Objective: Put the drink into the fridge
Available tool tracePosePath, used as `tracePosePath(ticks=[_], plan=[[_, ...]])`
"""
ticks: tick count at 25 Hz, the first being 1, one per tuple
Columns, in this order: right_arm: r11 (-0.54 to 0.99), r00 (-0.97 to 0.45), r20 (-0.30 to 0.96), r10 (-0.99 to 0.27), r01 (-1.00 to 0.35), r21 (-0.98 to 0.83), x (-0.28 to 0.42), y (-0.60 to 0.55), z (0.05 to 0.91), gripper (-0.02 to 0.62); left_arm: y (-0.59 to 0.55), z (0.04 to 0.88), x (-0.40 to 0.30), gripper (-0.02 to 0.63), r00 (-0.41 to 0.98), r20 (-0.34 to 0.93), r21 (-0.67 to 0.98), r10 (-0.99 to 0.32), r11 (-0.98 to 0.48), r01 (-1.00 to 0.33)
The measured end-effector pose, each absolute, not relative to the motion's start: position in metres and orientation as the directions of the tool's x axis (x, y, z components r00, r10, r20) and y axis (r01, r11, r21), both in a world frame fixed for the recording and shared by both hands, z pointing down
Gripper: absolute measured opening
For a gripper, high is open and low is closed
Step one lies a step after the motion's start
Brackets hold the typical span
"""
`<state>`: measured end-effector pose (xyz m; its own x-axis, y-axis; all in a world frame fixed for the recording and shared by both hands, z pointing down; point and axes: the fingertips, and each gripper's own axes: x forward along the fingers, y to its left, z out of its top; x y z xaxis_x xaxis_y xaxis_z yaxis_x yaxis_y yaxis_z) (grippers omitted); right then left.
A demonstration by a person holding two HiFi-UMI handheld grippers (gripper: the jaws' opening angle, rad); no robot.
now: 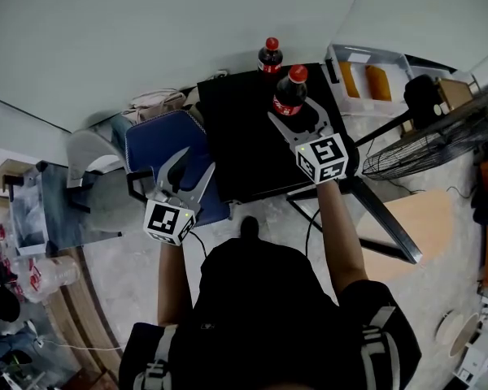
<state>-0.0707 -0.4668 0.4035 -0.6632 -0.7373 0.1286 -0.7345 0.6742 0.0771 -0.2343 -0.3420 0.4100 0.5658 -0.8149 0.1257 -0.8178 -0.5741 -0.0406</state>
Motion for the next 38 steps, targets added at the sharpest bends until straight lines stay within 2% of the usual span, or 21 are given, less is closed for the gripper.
tracePosePath(ticks=[22, 38], plan=[[0.656, -0.645, 0.121, -0.755, -0.738, 0.160, -0.067, -0.453, 0.401, 0.291, -0.325, 0.399, -0.231, 0.202, 0.548, 0.123, -0.057, -0.827, -0.557, -0.828], [0.665, -0.662, 0.073, -0.746, -0.735, 0.134, -0.046, -0.428, 0.387, 0.291, -0.299, 0.390, -0.213, 0.202, 0.535, 0.115, -0.076, -0.837, -0.544, -0.836]])
